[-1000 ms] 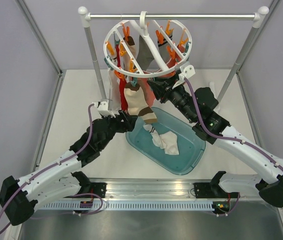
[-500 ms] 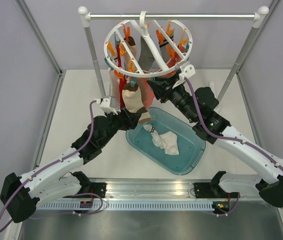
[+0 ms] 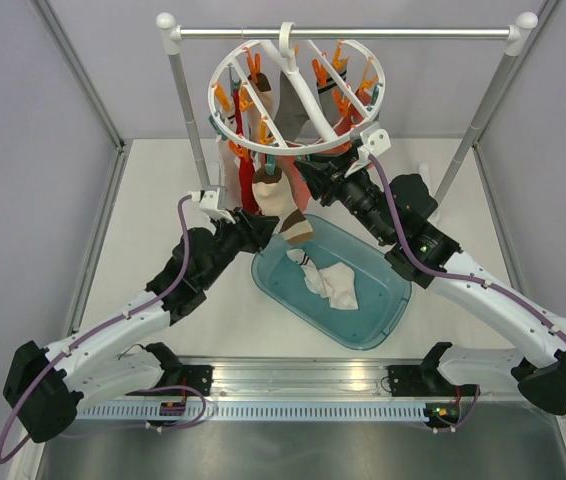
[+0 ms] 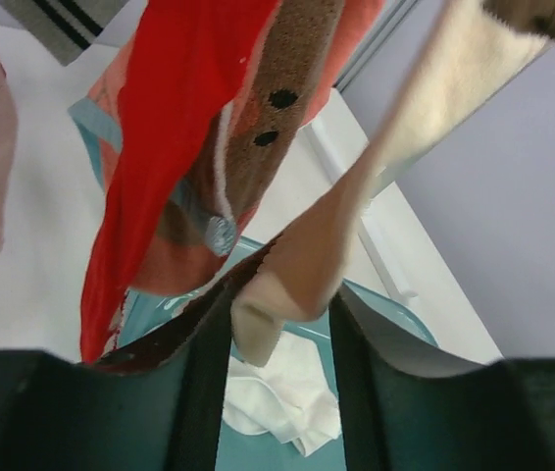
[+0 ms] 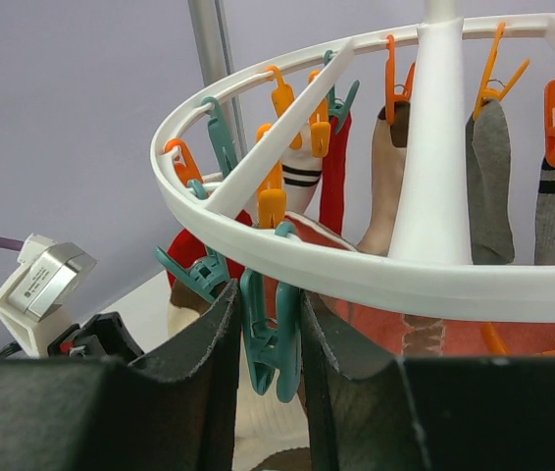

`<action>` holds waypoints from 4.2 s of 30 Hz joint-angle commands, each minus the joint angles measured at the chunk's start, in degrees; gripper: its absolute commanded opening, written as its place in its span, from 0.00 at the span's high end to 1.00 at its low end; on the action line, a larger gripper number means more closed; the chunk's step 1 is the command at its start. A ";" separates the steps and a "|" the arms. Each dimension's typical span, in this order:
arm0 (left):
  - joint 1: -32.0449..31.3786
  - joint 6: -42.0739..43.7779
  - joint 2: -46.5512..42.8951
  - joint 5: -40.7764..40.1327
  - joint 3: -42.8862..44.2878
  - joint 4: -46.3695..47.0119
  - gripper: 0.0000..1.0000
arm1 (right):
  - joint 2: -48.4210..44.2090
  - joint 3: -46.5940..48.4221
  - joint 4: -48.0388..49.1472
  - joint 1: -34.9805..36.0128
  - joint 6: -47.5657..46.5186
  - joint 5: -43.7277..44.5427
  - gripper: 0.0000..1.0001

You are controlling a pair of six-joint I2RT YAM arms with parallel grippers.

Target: Remove the socks clipped to the hanger

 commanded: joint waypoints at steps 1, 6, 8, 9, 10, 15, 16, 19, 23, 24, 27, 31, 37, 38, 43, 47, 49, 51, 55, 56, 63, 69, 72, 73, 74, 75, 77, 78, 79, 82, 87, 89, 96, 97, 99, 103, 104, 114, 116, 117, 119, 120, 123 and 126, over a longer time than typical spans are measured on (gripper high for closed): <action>0.18 3.20 -0.11 3.49 0.95 6.36 0.58 | -1.32 1.80 0.43 0.04 0.46 0.10 0.89; 0.27 3.12 -0.55 6.56 0.43 6.45 0.92 | -2.73 0.57 0.16 0.04 0.54 1.16 0.83; 0.18 2.77 -0.90 7.27 0.16 6.37 0.98 | -3.69 -0.04 -0.27 0.13 0.63 1.86 0.77; 0.18 2.68 -0.99 7.79 -0.01 6.19 0.98 | -4.04 -0.74 -0.36 0.13 0.89 2.21 0.66; 0.18 2.50 -1.08 8.06 -0.10 6.02 0.98 | -4.31 -1.10 -0.62 0.04 1.07 2.56 0.61; 0.18 1.97 -1.87 10.26 0.07 4.43 0.98 | -8.17 -6.35 -0.72 0.04 1.77 0.12 0.41; 0.09 1.89 -1.95 10.43 0.16 4.17 0.98 | -8.87 -7.33 -0.37 0.12 1.69 -1.03 0.38; 0.09 1.62 -2.13 11.31 0.51 3.38 0.98 | -10.46 -9.71 0.34 0.12 0.81 -5.34 0.32; 0.09 0.66 -2.13 13.94 1.13 2.76 0.98 | -9.24 -10.86 3.41 0.04 0.45 -11.84 0.29; 0.09 0.57 -2.22 14.21 1.22 2.41 0.98 | -8.88 -10.68 3.76 0.04 0.54 -14.54 0.28; 0.09 0.22 -2.74 15.62 1.74 1.54 0.98 | -6.87 -10.68 7.54 0.13 1.25 -16.06 0.29; 0.00 -0.57 -3.45 17.11 2.27 0.57 0.98 | -3.27 -8.58 10.96 0.04 1.51 -17.29 0.27; 0.01 -1.01 -3.54 18.61 3.06 -0.49 0.98 | 0.52 -6.02 13.43 -0.05 1.51 -17.56 0.25; 0.09 -1.10 -3.71 18.96 3.06 -0.66 0.98 | 0.87 -5.50 14.04 0.04 1.42 -17.21 0.24; 0.01 -1.37 -4.06 19.31 2.98 -1.37 0.98 | 2.71 -4.00 15.81 -0.66 1.42 -16.86 0.23; 0.00 -1.45 -4.59 19.66 3.06 -1.98 0.98 | 3.60 -3.30 16.94 -1.02 1.25 -16.07 0.23; 0.00 -1.37 -4.59 19.75 3.24 -2.25 0.98 | 4.65 -2.34 17.30 -0.93 1.42 -16.24 0.22; -0.08 -1.28 -4.59 19.84 3.33 -2.42 0.98 | 5.44 -1.54 17.04 -0.93 1.25 -16.50 0.22; -0.08 -1.28 -4.51 20.10 3.50 -2.69 0.98 | 6.85 -0.75 18.09 -1.02 1.25 -16.15 0.23; -0.08 -1.37 -4.50 20.10 3.50 -2.69 0.98 | 7.03 -0.57 18.62 -0.84 1.42 -16.24 0.23; -0.08 -1.28 -4.42 20.10 3.68 -2.95 0.98 | 7.82 -0.39 20.64 -0.93 2.39 -14.57 0.27; 0.00 -1.28 -3.98 20.10 3.68 -2.95 0.98 | 7.47 -1.89 23.63 -0.93 4.49 -12.55 0.37; -0.08 -1.28 -3.89 20.01 3.68 -2.95 0.98 | 7.47 -1.89 23.63 -1.02 4.85 -11.76 0.41; -0.08 -1.28 -3.80 20.01 3.77 -2.95 0.98 | 7.38 -1.98 23.63 -1.02 4.85 -11.41 0.49; -0.17 -1.37 -3.71 19.93 3.68 -2.95 0.98 | 7.38 -2.06 23.72 -0.93 5.20 -11.15 0.54; -0.08 -1.37 -3.63 19.93 3.77 -2.95 0.98 | 7.29 -2.15 23.72 -0.93 5.37 -10.97 0.59; -0.17 -1.37 -3.45 19.84 3.85 -2.95 0.98 | 7.20 -2.15 23.54 -1.02 5.46 -10.71 0.68; -0.26 -1.45 -3.45 19.84 3.85 -2.95 0.98 | 7.12 -2.15 23.46 -1.02 5.55 -10.53 0.71; -0.26 -1.37 -3.54 19.75 3.94 -2.95 0.98 | 7.20 -2.24 23.28 -0.93 5.55 -10.36 0.76; -0.43 -1.45 -3.27 19.75 3.94 -2.95 0.98 | 6.59 -2.42 22.84 -1.02 5.55 -9.48 0.84; -0.96 -1.72 -1.61 19.84 4.12 -2.51 0.98 | 5.71 -2.51 22.14 -0.93 5.55 -8.42 0.90; -1.49 -1.98 -0.99 19.67 3.85 -1.64 0.98 | 5.53 -2.51 21.61 -1.02 5.38 -7.90 0.92; -4.74 -2.77 4.10 18.87 3.59 2.31 0.98 | 4.92 -1.36 19.15 -0.93 4.41 -7.63 0.92; -5.35 -2.60 5.94 18.70 3.76 2.93 0.98 | 4.83 -1.36 18.71 -0.93 4.32 -7.54 0.92; -6.93 -2.51 7.79 18.61 4.29 4.07 0.98 | 4.57 -1.45 18.27 -0.93 4.06 -7.45 0.92; -9.40 -2.77 12.89 18.43 5.61 6.01 0.96 | 4.22 -1.19 17.13 -1.02 3.62 -7.19 0.92; -10.01 -2.86 14.72 18.43 5.79 6.45 0.91 | 4.30 -1.19 17.04 -1.02 3.62 -7.28 0.92; -11.07 -0.94 16.86 19.22 6.32 7.69 0.32 | 4.39 -0.22 15.55 -1.02 3.36 -7.19 0.92; -11.07 0.21 15.54 19.40 6.49 6.03 0.19 | 4.65 -0.05 15.37 -0.93 3.44 -7.19 0.92; -11.07 1.35 13.97 19.31 6.40 5.58 0.18 | 4.65 0.13 15.28 -1.02 3.27 -7.19 0.92; -11.07 2.41 11.85 18.87 5.88 4.18 0.19 | 4.65 0.13 15.02 -1.02 3.35 -7.02 0.93; -11.07 2.59 9.49 18.70 5.27 3.82 0.19 | 4.65 0.22 14.93 -0.93 3.35 -7.01 0.93; -11.07 3.20 5.53 18.61 3.94 1.80 0.21 | 4.65 0.48 14.40 -1.02 3.09 -7.01 0.93; -11.16 4.17 -0.18 18.08 4.38 -2.75 0.25 | 4.57 0.83 13.79 -1.02 2.92 -6.93 0.93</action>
